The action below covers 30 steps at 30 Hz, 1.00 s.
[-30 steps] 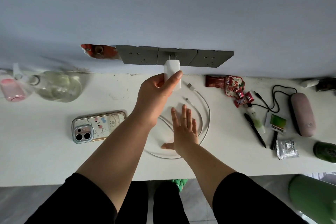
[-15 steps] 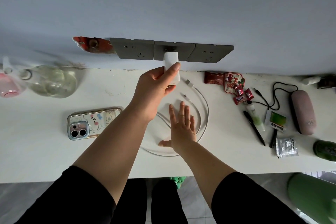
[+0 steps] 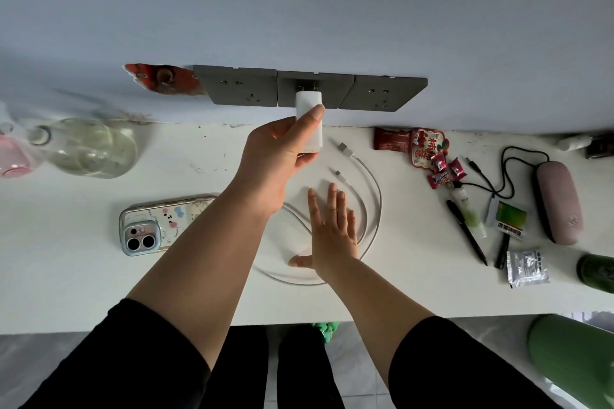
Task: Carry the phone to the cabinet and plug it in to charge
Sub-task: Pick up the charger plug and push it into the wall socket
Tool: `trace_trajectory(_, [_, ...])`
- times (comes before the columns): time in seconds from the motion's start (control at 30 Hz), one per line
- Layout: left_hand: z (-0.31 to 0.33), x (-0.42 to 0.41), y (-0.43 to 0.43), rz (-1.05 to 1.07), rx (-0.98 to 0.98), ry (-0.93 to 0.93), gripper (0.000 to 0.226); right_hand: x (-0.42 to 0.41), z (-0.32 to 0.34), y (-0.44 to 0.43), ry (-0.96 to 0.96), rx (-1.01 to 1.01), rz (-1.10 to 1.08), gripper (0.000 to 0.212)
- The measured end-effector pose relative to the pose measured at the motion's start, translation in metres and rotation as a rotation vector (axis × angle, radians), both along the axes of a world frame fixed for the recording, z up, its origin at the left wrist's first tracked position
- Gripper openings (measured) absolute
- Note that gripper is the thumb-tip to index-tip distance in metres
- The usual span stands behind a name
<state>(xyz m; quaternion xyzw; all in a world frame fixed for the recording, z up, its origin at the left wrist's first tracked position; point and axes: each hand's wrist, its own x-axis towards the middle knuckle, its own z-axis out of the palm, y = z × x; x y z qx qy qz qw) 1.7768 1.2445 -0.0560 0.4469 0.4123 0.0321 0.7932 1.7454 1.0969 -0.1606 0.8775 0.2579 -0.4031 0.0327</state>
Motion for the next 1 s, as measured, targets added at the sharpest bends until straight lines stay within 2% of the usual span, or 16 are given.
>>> trace_trajectory(0.37, [0.006, 0.006, 0.001, 0.028, -0.010, 0.084, 0.024, 0.000, 0.001, 0.001, 0.003, -0.007, -0.003, 0.134])
trace_trajectory(0.5, [0.007, 0.003, 0.002, -0.026, -0.057, 0.118, 0.023, 0.000, 0.000, 0.001, 0.012, -0.008, -0.006, 0.134])
trace_trajectory(0.63, [0.011, 0.001, 0.007, -0.127, -0.120, 0.165, 0.040, 0.000, 0.001, 0.001, 0.017, -0.019, -0.004, 0.134])
trace_trajectory(0.7, [0.013, 0.002, 0.008, -0.092, -0.179, 0.127, 0.035, 0.000, 0.002, 0.001, 0.017, -0.020, -0.006, 0.134])
trace_trajectory(0.83, [0.010, -0.005, 0.009, -0.013, -0.435, -0.060, 0.025, 0.001, 0.002, 0.002, 0.023, -0.023, -0.008, 0.135])
trace_trajectory(1.0, [-0.001, -0.015, 0.007, 0.035, -0.429, -0.088, 0.031, 0.001, 0.002, 0.002, 0.025, -0.032, 0.002, 0.134])
